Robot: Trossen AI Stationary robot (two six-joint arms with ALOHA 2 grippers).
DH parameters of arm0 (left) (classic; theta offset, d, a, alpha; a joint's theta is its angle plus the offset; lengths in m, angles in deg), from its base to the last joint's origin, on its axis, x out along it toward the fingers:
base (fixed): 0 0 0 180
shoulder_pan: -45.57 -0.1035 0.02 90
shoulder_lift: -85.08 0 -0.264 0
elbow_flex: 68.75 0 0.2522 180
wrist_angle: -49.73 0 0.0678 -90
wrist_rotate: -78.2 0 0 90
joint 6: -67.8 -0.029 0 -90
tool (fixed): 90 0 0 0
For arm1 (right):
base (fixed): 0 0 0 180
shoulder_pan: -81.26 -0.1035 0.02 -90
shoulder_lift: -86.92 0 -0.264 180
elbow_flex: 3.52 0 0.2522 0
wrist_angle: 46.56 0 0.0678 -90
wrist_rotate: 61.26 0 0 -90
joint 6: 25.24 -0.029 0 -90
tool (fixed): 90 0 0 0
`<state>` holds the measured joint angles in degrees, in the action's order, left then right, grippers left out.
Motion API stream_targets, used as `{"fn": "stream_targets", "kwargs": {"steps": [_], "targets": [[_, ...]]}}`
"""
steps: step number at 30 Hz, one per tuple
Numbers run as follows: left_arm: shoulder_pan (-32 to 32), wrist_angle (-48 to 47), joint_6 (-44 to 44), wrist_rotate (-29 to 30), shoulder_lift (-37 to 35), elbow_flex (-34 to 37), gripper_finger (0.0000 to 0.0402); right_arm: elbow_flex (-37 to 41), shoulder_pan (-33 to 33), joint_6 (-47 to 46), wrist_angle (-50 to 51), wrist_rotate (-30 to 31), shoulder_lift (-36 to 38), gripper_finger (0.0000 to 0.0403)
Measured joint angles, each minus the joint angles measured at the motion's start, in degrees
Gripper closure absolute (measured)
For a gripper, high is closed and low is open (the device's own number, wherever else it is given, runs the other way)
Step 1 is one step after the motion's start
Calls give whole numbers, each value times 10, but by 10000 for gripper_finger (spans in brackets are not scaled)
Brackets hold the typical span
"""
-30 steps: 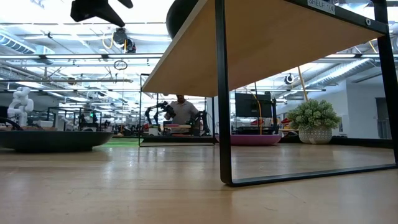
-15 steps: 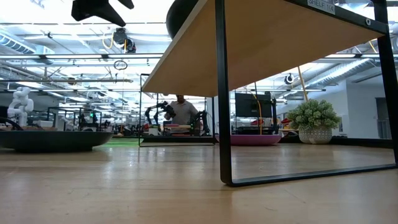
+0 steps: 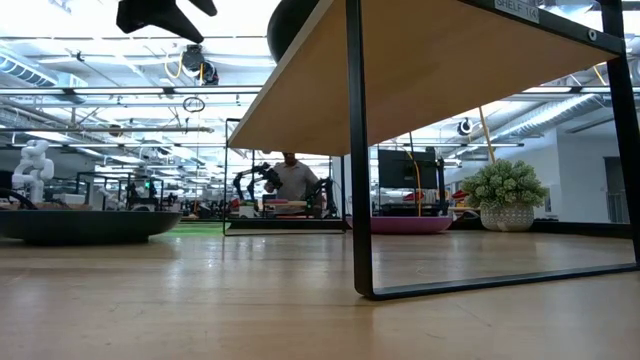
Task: Place and stack plates onto a shelf
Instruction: Stack the bottom green plate on top of the pink plate on the shelf
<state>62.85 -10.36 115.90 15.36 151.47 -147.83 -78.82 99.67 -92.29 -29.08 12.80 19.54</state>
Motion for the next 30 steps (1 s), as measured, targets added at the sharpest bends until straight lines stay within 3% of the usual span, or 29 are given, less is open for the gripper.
{"fn": "stream_targets", "kwargs": {"steps": [8,18,30], "targets": [[0,1,3,4,0,0,176,0,12,-58,-27,-38,-58,403],[0,1,-1,17,0,0,176,0,12,-74,-8,-39,-104,403],[0,1,-4,16,0,0,176,0,15,-28,116,-35,-111,403]]}}
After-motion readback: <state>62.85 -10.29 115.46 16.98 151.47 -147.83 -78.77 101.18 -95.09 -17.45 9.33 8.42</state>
